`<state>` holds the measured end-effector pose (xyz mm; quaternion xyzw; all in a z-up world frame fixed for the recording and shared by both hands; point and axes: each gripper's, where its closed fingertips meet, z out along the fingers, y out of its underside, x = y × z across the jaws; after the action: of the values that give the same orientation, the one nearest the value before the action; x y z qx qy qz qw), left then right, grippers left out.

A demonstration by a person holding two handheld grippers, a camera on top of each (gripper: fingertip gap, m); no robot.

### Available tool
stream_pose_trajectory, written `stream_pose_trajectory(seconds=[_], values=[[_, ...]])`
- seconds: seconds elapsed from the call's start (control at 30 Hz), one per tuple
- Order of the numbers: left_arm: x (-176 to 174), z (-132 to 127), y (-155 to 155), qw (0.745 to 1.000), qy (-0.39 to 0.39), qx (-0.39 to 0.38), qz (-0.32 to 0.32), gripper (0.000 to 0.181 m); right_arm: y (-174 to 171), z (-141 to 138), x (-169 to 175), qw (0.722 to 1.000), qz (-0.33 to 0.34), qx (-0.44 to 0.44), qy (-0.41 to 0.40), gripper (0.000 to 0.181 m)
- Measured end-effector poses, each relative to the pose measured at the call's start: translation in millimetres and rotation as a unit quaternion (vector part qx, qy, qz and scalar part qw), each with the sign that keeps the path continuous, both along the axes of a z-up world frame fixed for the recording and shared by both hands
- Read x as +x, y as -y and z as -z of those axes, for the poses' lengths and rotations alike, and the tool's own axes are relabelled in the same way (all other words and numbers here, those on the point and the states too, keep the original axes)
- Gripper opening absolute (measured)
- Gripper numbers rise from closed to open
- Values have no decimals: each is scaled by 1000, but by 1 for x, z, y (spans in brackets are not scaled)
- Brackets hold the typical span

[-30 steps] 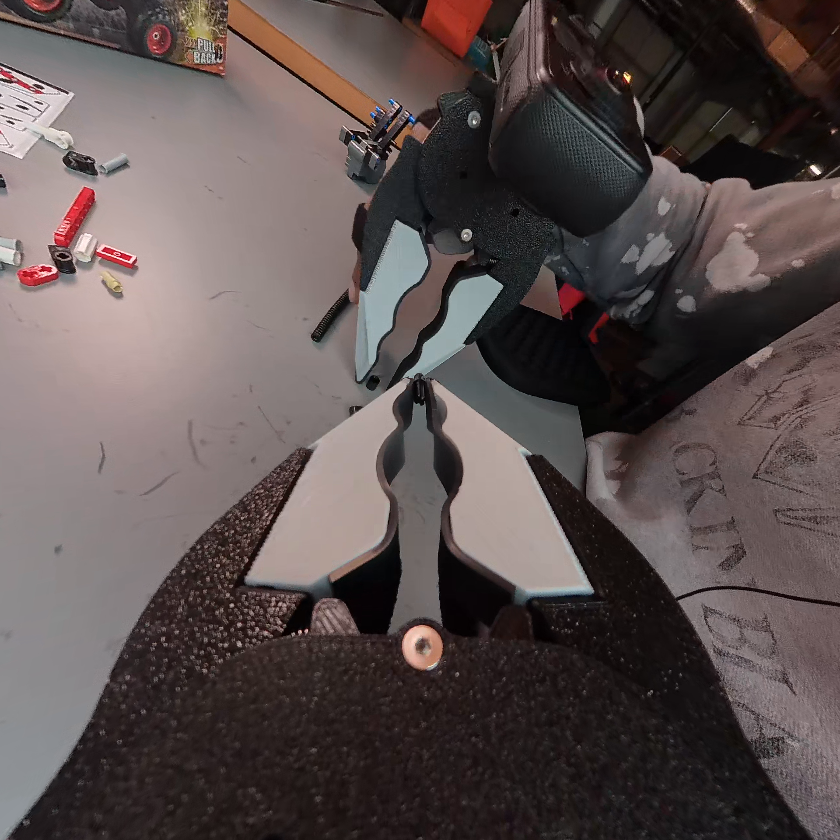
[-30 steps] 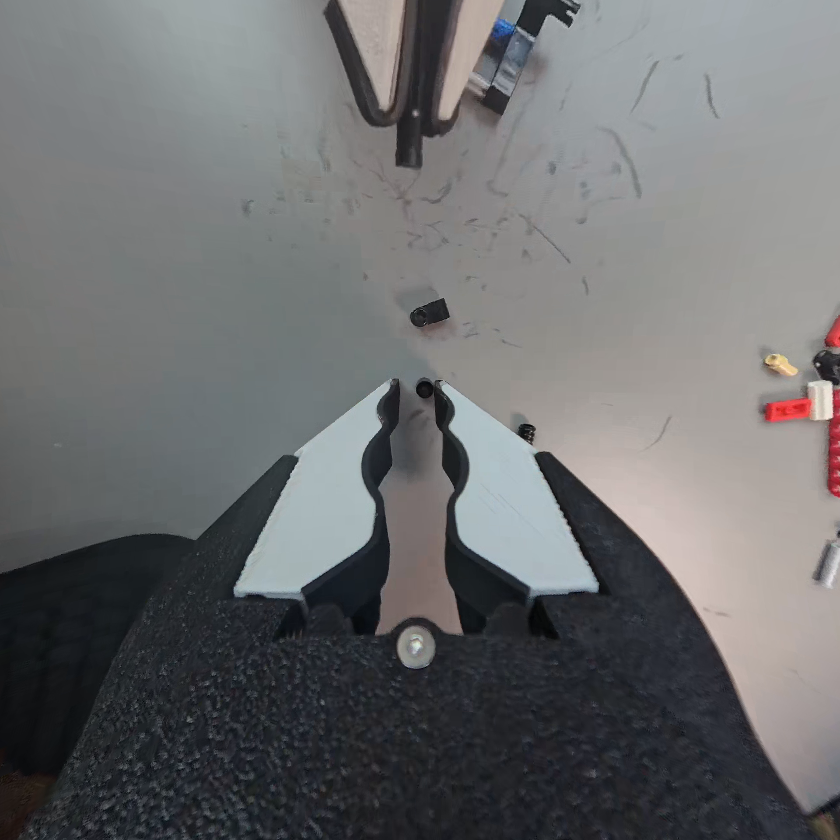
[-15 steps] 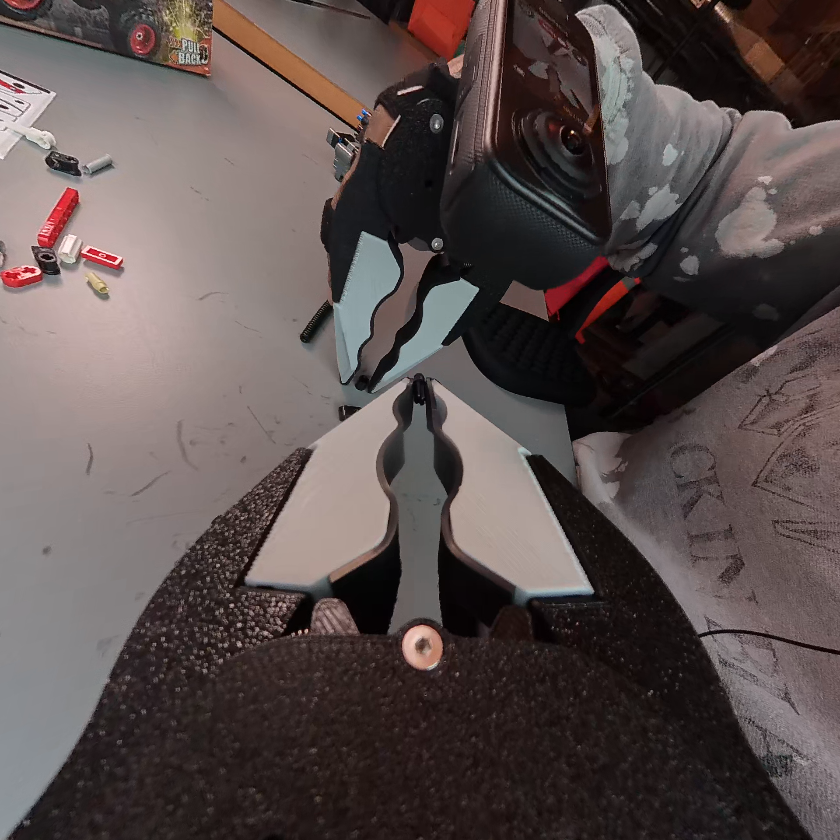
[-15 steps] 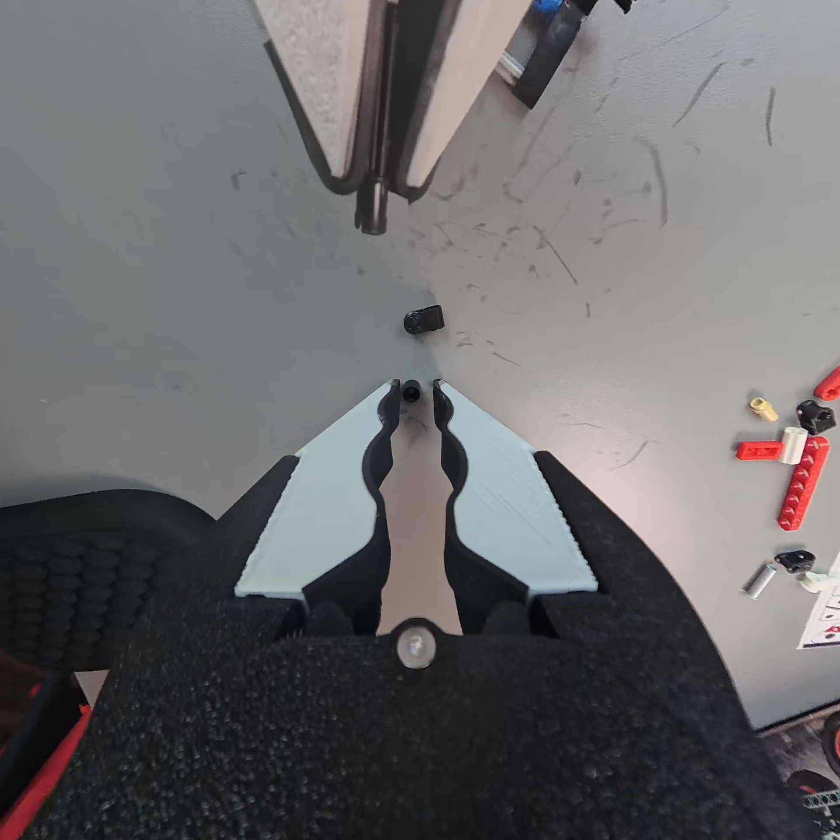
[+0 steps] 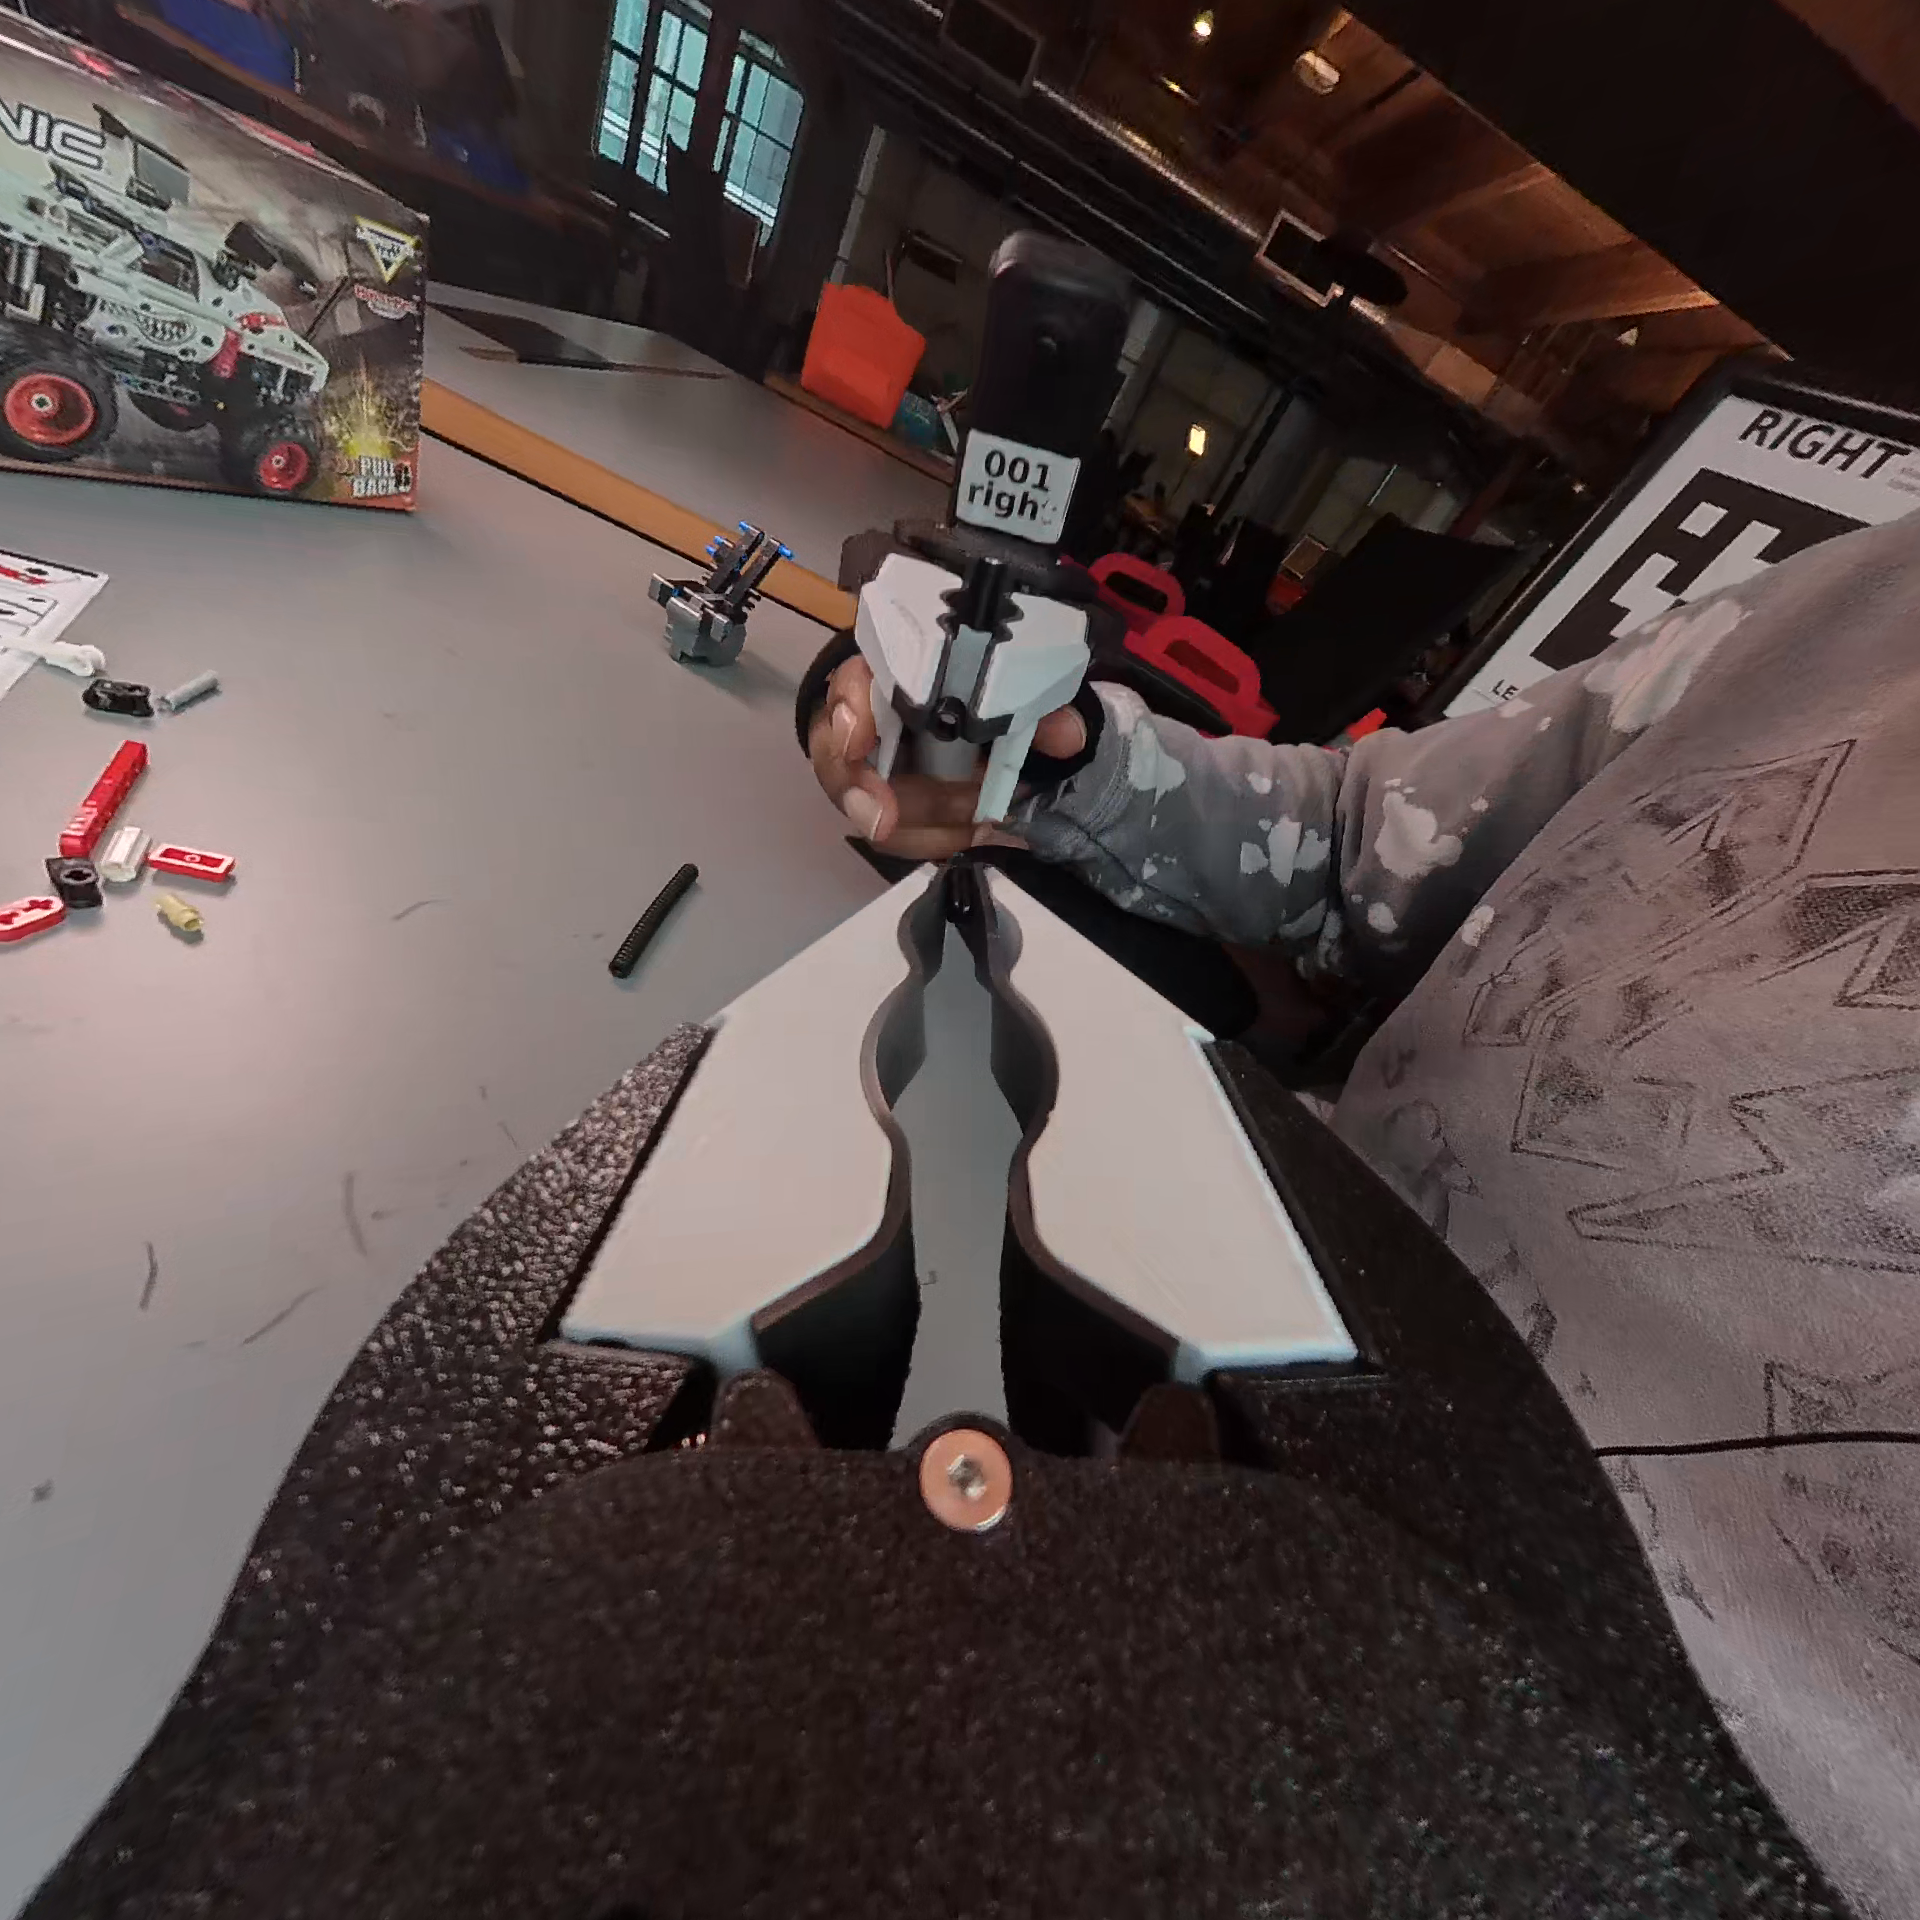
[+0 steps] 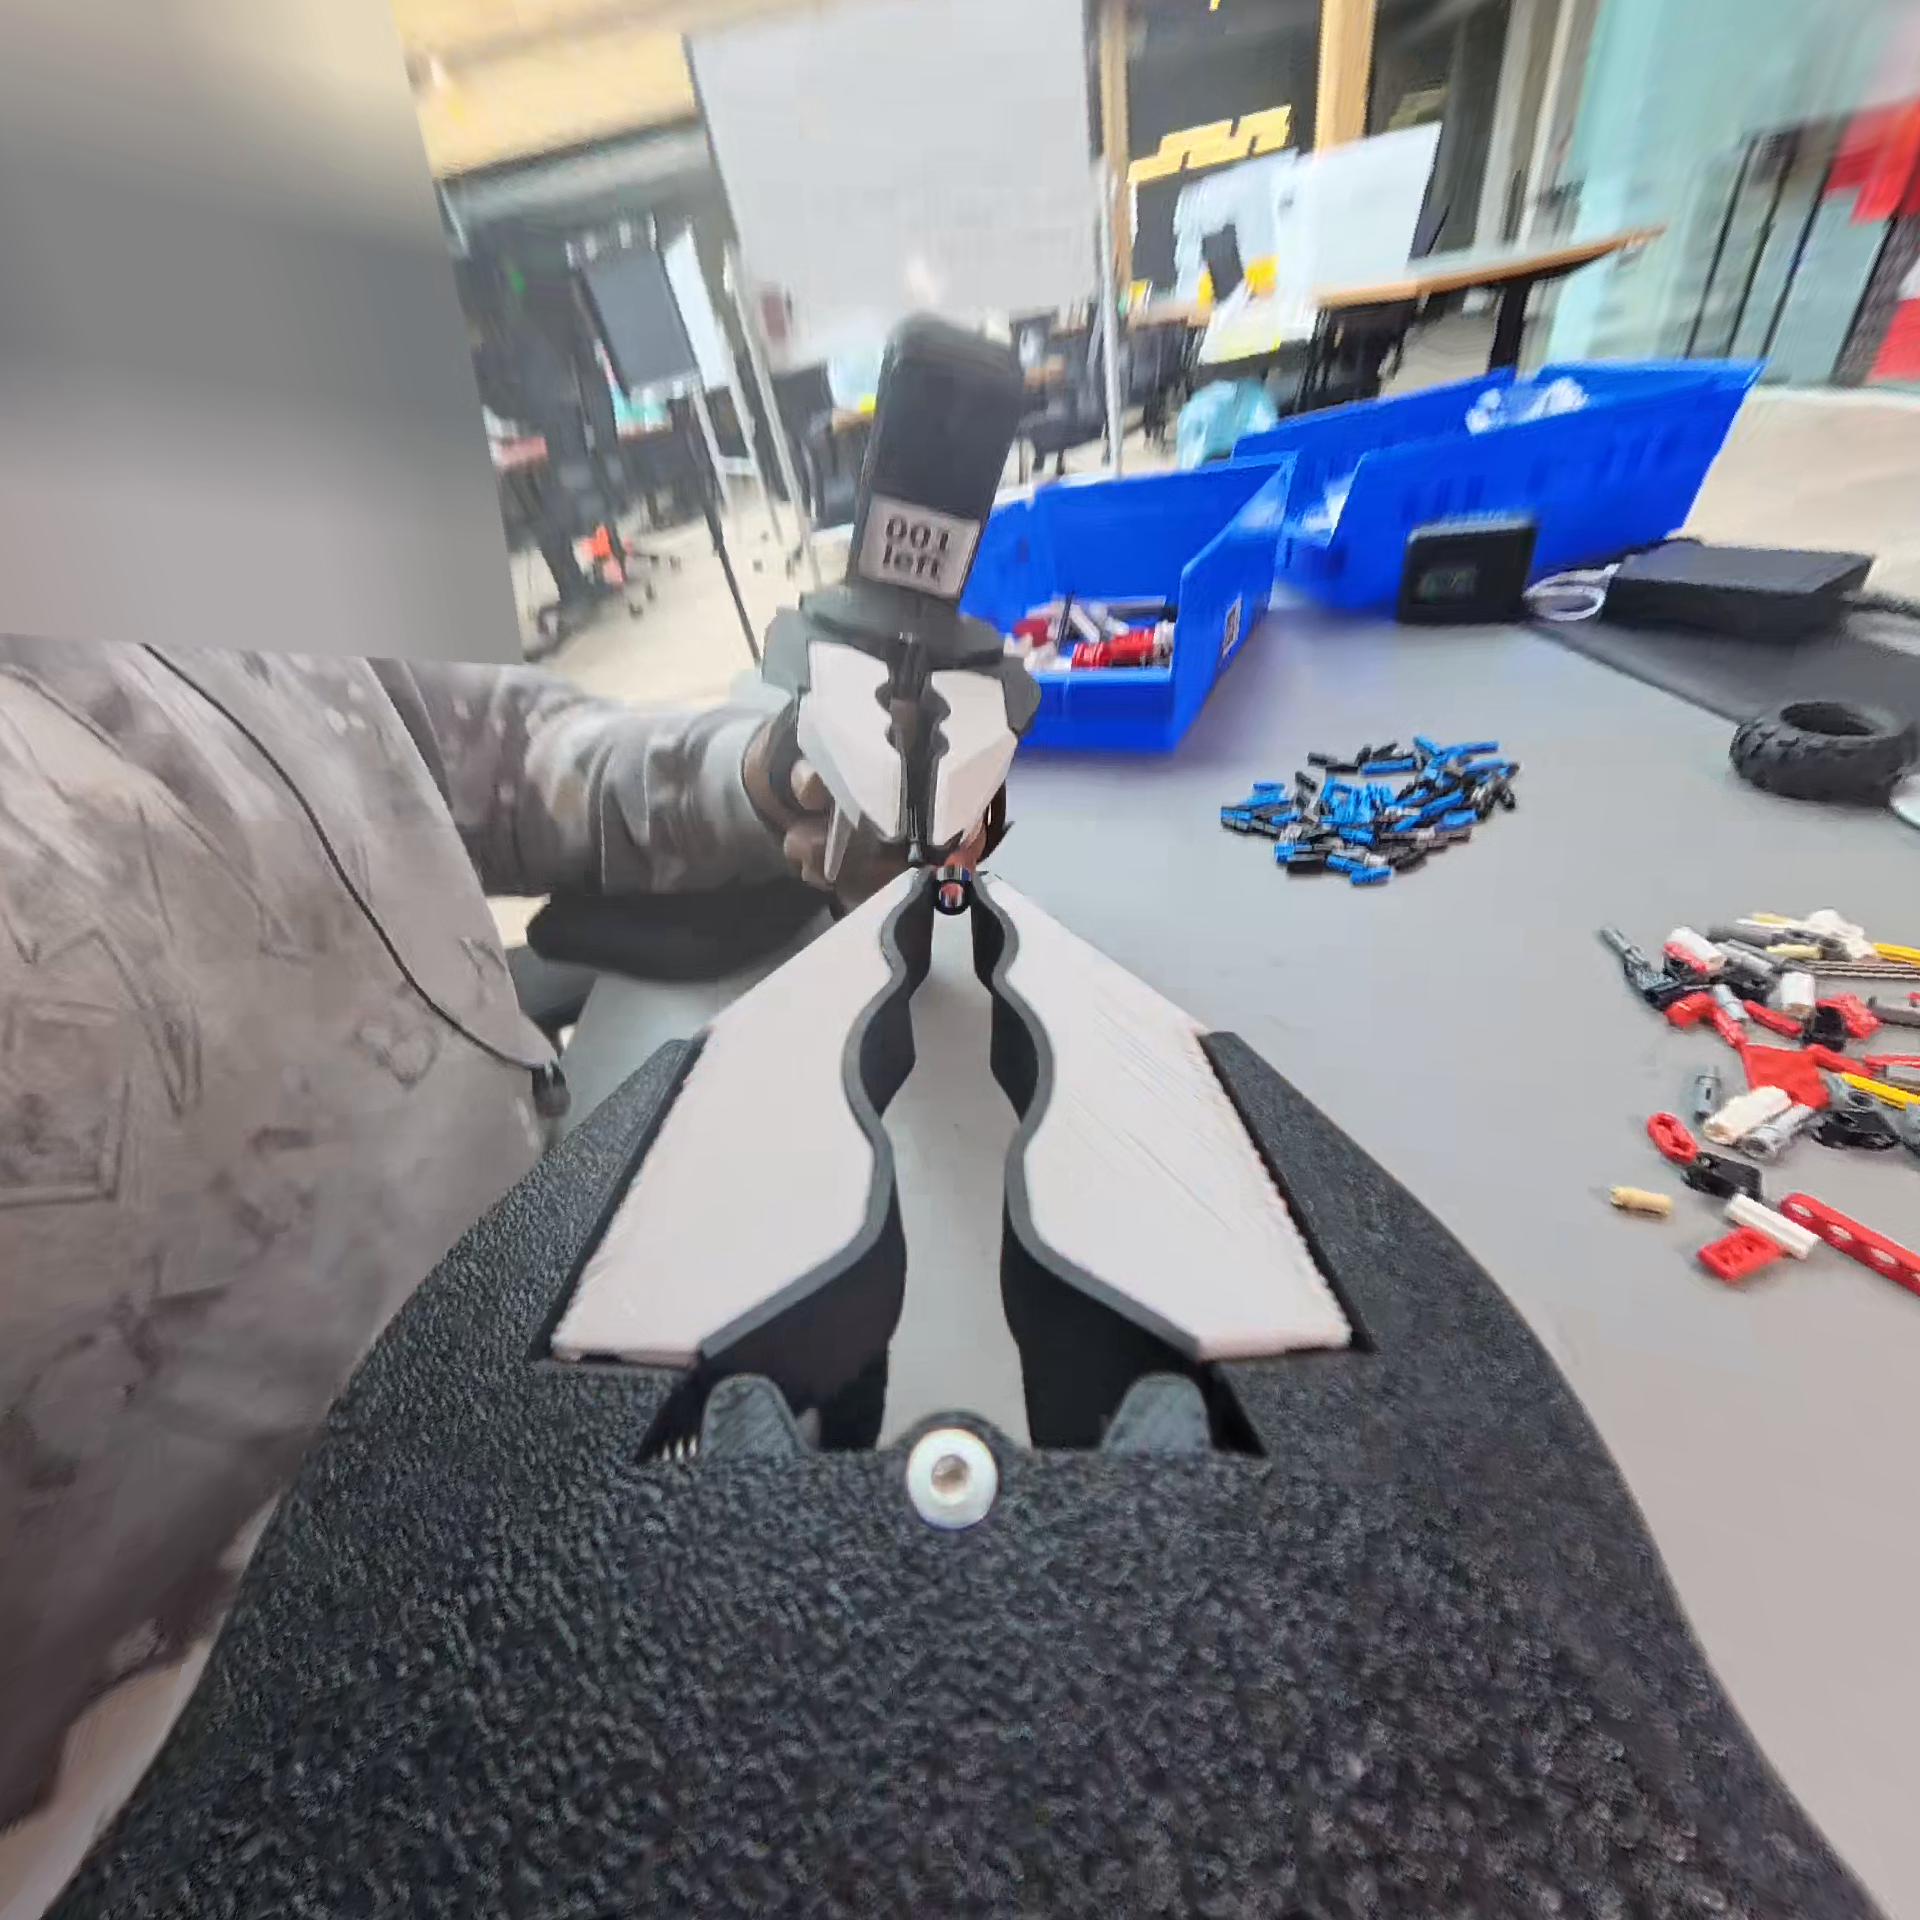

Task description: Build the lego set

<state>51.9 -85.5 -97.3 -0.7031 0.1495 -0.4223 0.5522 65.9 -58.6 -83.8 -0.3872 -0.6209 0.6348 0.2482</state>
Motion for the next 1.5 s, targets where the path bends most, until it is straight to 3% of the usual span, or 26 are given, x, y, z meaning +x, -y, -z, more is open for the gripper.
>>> stream_pose_trajectory(seconds=[0.33, 1.03, 1.27, 1.5], values=[[10, -15, 3, 997, -23, 70, -19, 4, 28, -4, -3, 995, -22, -79, -54, 7], [16, -18, 8, 982, -126, 130, -50, 4, 33, -7, -2, 969, -71, -236, -17, 6], [17, -26, 6, 975, -125, 167, -78, 3, 32, -13, -1, 941, -87, -328, -9, 6], [19, -26, 5, 970, -146, 178, -71, 4, 33, -13, 0, 939, -97, -331, -5, 6]])
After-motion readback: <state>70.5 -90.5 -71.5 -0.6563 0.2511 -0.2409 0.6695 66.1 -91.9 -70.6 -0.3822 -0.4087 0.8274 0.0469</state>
